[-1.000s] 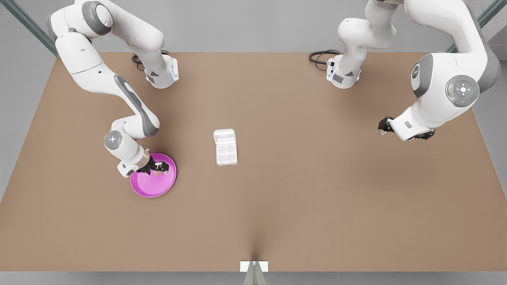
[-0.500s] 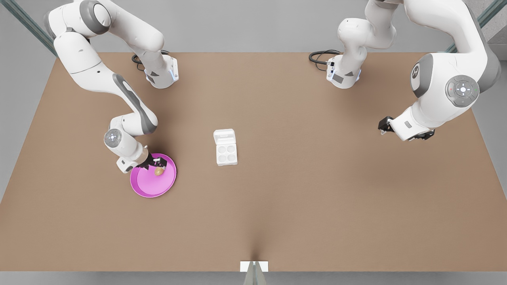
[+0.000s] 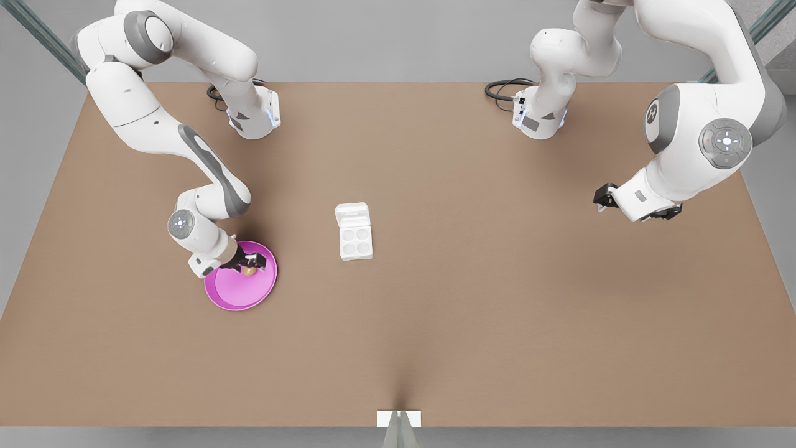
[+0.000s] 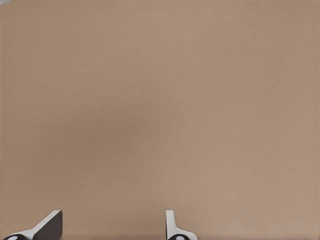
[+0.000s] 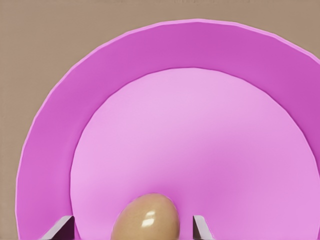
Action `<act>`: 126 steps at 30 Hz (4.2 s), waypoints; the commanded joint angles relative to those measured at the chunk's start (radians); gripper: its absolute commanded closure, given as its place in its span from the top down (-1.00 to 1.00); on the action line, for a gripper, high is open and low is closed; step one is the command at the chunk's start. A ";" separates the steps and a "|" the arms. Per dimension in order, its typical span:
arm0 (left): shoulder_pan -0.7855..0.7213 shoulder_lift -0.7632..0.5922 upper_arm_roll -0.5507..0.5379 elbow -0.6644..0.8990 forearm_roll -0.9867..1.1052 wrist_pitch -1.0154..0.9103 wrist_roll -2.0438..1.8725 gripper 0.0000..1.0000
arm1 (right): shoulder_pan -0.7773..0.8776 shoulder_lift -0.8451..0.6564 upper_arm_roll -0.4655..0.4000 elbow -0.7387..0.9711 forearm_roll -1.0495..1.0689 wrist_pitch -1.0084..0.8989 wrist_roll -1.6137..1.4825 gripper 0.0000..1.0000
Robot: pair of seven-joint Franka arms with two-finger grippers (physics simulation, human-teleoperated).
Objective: Pack egg into the box and close the box lid
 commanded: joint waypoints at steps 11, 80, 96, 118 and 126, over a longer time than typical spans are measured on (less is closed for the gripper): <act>0.000 0.019 0.000 0.000 -0.001 0.006 0.001 1.00 | 0.001 0.013 0.000 0.000 0.000 -0.004 -0.021 -0.18; -0.161 0.144 0.001 0.019 0.004 -0.145 -0.183 1.00 | 0.612 -0.206 -0.441 0.810 0.161 -0.980 -0.208 1.00; -0.884 0.605 0.006 0.151 -0.582 0.729 -1.796 -0.57 | 0.572 -0.364 -0.457 0.813 0.244 -1.244 -0.096 1.00; -0.841 0.707 0.006 0.169 -0.539 0.869 -1.747 -0.57 | 0.547 -0.314 -0.457 0.859 0.243 -1.251 -0.105 1.00; -0.544 0.449 0.089 0.310 -0.550 0.257 -1.597 -0.57 | 0.566 -0.306 -0.458 0.861 0.204 -1.276 -0.099 1.00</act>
